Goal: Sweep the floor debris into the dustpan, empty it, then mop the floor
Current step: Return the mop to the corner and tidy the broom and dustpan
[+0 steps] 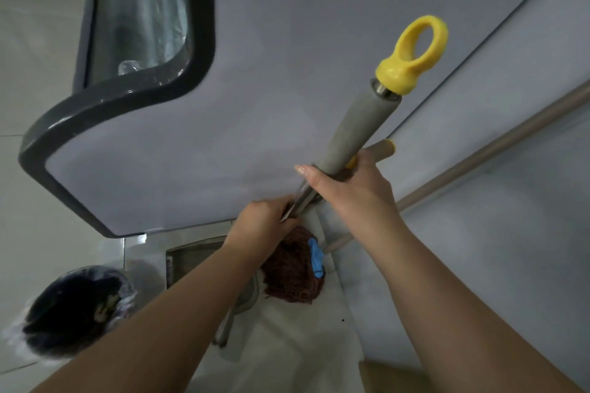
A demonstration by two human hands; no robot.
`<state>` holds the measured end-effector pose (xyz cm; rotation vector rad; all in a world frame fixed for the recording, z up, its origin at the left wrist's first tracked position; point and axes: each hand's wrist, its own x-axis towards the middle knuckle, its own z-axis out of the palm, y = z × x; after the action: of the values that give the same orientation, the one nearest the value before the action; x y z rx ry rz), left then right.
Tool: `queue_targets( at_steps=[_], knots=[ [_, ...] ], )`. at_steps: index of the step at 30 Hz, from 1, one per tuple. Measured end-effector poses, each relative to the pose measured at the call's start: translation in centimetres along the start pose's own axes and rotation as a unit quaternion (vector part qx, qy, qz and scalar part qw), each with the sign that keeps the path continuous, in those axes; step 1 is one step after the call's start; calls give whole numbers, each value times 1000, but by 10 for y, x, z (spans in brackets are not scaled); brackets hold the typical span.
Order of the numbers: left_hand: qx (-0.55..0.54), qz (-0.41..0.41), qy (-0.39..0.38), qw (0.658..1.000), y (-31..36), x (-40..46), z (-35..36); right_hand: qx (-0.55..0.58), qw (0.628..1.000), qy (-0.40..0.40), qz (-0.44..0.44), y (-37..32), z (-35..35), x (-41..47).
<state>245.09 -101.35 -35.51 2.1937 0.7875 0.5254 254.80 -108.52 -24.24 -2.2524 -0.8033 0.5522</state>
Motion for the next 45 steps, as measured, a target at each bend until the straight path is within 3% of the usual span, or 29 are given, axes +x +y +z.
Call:
queue_targets(
  at_steps=[5, 10, 12, 14, 15, 17, 19, 20, 22, 27, 30, 34, 39, 45],
  knots=[
    [11, 9, 4, 1000, 1, 6, 5, -6, 1000, 22, -10, 6, 4, 2],
    [-89, 32, -28, 995, -12, 6, 8, 5, 999, 38, -22, 14, 5, 3],
    [-114, -4, -59, 992, -25, 4, 10, -1, 999, 35, -25, 15, 5, 3],
    [-172, -94, -70, 978, -40, -2, 13, -7, 999, 37, -31, 15, 6, 4],
    [-238, -169, -54, 955, -46, -8, 14, -10, 999, 39, -32, 15, 6, 5],
    [-355, -347, 4, 868, -52, -21, 26, -10, 998, 45, -31, 15, 7, 7],
    [-435, -504, 0, 746, -39, -28, 41, 2, 998, 55, -34, 16, 8, 10],
    [-507, -539, -6, 672, -27, -28, 47, 13, 997, 59, -38, 17, 8, 11],
    [-639, -543, 35, 544, -6, -22, 57, 39, 996, 66, -41, 19, 8, 11],
    [-745, -528, 149, 380, 13, -3, 76, 112, 991, 42, -63, 24, 13, 9],
    [-780, -495, 205, 323, 18, 6, 83, 130, 988, 24, -83, 26, 18, 12],
    [-818, -444, 256, 262, 22, 16, 89, 128, 985, 59, -104, 34, 16, 18],
    [-816, -453, 248, 259, 24, 25, 91, 94, 983, 123, -102, 40, 13, 20],
    [-815, -450, 250, 264, 22, 33, 90, 82, 982, 125, -114, 37, 18, 31]
  ],
)
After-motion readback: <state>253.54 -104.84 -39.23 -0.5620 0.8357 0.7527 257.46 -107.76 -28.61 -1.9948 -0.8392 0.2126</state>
